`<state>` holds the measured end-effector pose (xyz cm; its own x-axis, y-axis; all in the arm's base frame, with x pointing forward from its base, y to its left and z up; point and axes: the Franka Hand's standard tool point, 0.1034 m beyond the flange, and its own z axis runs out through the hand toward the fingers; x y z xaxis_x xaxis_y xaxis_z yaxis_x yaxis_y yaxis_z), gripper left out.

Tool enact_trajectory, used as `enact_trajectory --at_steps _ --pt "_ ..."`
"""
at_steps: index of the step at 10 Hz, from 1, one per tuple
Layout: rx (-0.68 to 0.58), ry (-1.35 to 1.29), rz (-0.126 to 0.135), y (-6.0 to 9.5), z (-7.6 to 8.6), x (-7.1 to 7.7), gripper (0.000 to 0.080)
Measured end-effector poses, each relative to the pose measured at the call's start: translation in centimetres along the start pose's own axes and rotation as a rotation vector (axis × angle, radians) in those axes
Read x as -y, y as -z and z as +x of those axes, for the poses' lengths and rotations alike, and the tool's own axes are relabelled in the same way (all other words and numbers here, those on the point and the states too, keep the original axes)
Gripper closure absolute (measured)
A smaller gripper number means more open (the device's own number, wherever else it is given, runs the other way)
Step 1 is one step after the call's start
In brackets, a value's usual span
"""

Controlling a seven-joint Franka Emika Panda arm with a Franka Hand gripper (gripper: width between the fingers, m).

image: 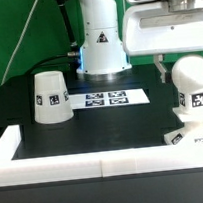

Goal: Assemble lamp

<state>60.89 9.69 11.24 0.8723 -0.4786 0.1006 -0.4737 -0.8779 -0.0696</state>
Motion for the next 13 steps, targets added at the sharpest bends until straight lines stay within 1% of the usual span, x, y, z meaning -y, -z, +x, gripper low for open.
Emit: enact_trajectory --at_steps 1,2,3,7,9,10,11,12,13 --pt "0.019 -0.062 0.000 -0.01 -0.27 0.08 0.0220" --pt "0.050 -0.184 -0.002 -0.01 -0.70 0.19 0.0220" --pt "0.074 -0.273 0.004 0.01 -0.84 0.13 0.0220" --pt "0.085 -0.494 -0.004 -0.12 -0.95 -0.11 0.0220" --pt "0.106 -0.685 0.014 -0.32 -0.79 -0.58 0.0220" --pt "0.108 -0.690 0.015 -0.31 -0.85 -0.50 0.0220" --pt "0.111 -0.692 0.016 -0.35 -0.93 -0.42 0.0156" --pt "0.111 -0.686 0.017 -0.35 -0.95 -0.40 0.0117" --pt "0.111 -0.668 0.016 -0.34 -1.01 -0.34 0.0117"
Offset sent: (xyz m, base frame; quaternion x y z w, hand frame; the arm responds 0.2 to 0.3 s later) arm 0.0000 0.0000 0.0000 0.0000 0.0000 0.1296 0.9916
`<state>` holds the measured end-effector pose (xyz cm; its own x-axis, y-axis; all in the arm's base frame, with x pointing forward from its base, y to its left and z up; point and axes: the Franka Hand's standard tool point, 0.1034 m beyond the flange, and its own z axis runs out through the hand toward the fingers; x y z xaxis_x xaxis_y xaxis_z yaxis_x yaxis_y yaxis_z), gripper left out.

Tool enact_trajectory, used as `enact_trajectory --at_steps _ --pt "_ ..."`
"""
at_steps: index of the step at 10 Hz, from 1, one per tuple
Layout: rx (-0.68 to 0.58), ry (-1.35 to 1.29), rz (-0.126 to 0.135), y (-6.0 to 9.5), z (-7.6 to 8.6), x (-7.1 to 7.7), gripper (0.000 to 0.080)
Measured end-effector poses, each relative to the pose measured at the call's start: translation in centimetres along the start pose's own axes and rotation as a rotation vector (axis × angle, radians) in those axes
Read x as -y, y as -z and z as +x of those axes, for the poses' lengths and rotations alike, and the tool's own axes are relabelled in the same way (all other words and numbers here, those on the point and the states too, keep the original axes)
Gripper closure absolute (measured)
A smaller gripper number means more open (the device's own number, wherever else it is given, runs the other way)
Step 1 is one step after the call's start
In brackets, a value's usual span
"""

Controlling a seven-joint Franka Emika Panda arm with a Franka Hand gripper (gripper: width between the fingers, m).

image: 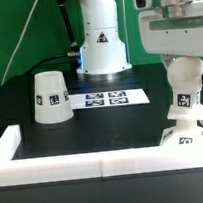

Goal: Assemble lamp

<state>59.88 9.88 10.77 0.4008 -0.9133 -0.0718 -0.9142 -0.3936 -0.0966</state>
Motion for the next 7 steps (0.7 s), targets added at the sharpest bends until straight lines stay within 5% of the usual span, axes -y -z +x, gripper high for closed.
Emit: enact_trajectory --at_steps 4,6,7 --pt "0.000 0.341 -0.064 0.6 -2.7 -1.4 0.0101" --pt "-0.002 0.334 -0.044 0.3 -3.5 -3.8 0.0101" --pt "0.002 0.338 -0.048 0.3 -3.6 -3.8 0.0101"
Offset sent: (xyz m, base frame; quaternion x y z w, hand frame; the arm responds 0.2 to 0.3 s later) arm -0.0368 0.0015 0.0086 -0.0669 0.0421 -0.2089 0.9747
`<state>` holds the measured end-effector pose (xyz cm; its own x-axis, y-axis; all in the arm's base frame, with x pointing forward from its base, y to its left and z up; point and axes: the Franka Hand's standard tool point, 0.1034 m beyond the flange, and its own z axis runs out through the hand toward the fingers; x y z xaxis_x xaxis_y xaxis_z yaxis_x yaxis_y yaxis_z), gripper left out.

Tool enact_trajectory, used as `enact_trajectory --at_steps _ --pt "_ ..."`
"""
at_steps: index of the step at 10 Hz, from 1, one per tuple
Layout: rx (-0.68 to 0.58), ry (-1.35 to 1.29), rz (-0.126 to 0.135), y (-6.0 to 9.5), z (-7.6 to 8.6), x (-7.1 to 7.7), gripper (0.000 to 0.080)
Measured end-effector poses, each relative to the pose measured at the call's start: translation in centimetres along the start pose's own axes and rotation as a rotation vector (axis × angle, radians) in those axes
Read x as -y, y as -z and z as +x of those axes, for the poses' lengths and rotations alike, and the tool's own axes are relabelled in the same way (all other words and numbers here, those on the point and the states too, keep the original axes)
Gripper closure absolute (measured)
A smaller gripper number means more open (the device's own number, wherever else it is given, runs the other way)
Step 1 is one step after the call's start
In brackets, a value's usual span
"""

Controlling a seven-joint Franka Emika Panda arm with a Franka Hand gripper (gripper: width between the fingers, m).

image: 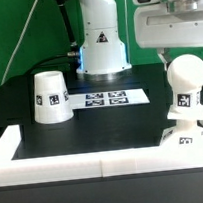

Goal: Assemble lamp

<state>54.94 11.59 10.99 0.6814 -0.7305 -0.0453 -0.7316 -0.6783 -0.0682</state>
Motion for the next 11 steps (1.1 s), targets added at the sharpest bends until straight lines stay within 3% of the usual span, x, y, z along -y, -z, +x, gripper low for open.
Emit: enact_trajectory --at_steps 2,4,5,6,8,11 --pt "0.000 0.029 -0.005 -0.2 -0.1 0.0 0.0101" --pt "-0.021 0.304 -0.079 -0.4 -1.4 -0.8 0.0101" --pt "-0.014 0.453 -0.090 -0.5 -1.3 -1.3 0.0101" --pt "0.007 0.501 -0.081 -0.4 -0.2 -2.1 0.0101" --pt "0.007 0.470 -0.079 -0.5 -0.4 -2.0 0.0101" --pt "-0.010 0.532 -0.072 -0.5 0.9 -3.1 0.0101"
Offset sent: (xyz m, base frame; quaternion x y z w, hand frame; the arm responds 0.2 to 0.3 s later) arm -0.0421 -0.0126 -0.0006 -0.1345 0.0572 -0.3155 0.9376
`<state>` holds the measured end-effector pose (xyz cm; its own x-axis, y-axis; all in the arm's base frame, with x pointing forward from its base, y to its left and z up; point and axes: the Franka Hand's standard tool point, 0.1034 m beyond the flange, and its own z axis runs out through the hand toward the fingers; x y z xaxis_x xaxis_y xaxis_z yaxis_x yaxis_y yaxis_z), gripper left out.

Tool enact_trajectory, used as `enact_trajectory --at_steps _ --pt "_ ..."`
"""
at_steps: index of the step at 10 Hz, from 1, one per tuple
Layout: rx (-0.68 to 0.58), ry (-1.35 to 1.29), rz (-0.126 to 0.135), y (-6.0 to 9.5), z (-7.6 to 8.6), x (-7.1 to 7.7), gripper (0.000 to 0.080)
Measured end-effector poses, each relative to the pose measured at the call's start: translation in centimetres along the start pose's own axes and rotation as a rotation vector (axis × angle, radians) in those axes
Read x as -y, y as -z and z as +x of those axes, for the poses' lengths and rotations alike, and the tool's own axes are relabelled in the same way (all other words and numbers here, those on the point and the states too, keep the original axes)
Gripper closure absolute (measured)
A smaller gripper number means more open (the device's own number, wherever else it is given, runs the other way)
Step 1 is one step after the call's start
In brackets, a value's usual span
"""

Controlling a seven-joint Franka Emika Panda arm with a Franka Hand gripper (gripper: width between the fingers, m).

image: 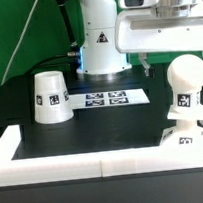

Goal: Assemble lamp

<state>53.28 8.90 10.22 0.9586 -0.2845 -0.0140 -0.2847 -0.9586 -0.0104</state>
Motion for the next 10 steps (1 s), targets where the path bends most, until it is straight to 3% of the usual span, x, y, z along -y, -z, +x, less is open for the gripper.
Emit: enact_trajectory --at_steps 1,4,10 --pt "-0.016 0.186 -0.009 -0.4 -1.1 -5.3 0.0101" --pt "-0.031 0.394 -0.025 -0.3 -0.3 -11.2 0.0101" --pt "0.000 0.359 -0.039 -0.2 0.2 -15.2 0.0101"
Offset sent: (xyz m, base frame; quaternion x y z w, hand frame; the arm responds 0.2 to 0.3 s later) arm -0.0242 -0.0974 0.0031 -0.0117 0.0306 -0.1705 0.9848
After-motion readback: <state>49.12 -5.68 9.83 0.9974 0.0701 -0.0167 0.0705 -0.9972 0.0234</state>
